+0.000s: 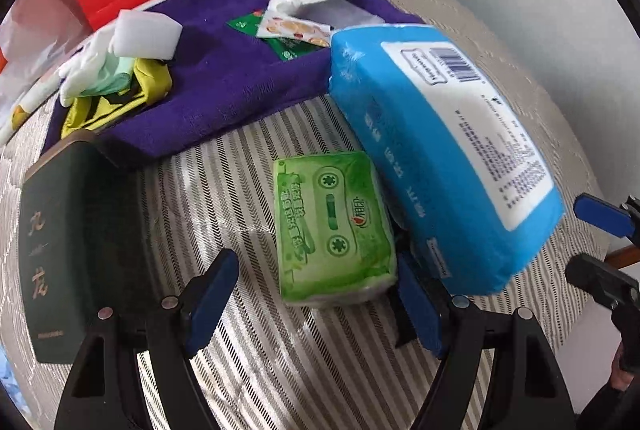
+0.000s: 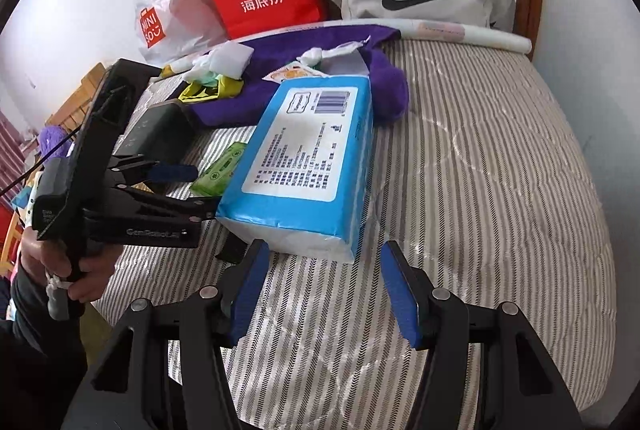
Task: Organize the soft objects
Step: 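Move left gripper toward green tissue pack while right gripper withdraws from towel, then grasp green tissue pack with left gripper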
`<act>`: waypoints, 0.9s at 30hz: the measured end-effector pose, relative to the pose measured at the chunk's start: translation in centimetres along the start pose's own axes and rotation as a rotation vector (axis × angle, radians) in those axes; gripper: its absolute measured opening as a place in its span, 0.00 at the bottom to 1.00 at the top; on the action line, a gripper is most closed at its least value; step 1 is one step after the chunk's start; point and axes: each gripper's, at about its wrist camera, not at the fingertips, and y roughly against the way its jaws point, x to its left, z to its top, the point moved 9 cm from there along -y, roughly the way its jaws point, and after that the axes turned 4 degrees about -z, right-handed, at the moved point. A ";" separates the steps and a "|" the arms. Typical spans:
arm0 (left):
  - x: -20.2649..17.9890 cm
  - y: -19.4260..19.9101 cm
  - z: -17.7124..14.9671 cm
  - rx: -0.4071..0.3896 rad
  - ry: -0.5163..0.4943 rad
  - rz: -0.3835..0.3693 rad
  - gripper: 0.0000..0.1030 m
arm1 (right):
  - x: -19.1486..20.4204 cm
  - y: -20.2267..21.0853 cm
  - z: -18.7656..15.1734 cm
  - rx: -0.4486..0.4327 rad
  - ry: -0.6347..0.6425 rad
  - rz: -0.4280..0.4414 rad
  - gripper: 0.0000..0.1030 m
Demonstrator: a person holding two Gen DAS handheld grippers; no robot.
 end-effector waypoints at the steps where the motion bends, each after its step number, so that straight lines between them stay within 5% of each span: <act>1: 0.0 -0.3 0.0 0.007 0.005 0.000 0.74 | 0.0 0.0 -0.1 0.002 -0.001 0.001 0.56; 2: 0.1 -0.4 0.0 0.007 0.008 0.000 0.74 | 0.1 -0.1 -0.2 0.005 -0.001 0.001 0.56; 4: -0.1 -0.6 0.3 -0.006 0.005 -0.033 0.53 | 0.3 -0.1 -0.5 0.013 0.010 -0.007 0.56; 5: -0.2 -0.4 0.4 -0.016 0.001 -0.048 0.50 | 0.5 0.0 -0.7 0.014 0.022 -0.008 0.56; 27: 3.3 5.2 -7.8 -0.058 0.082 -0.012 0.48 | 6.4 -4.0 -3.0 0.018 -0.031 0.011 0.46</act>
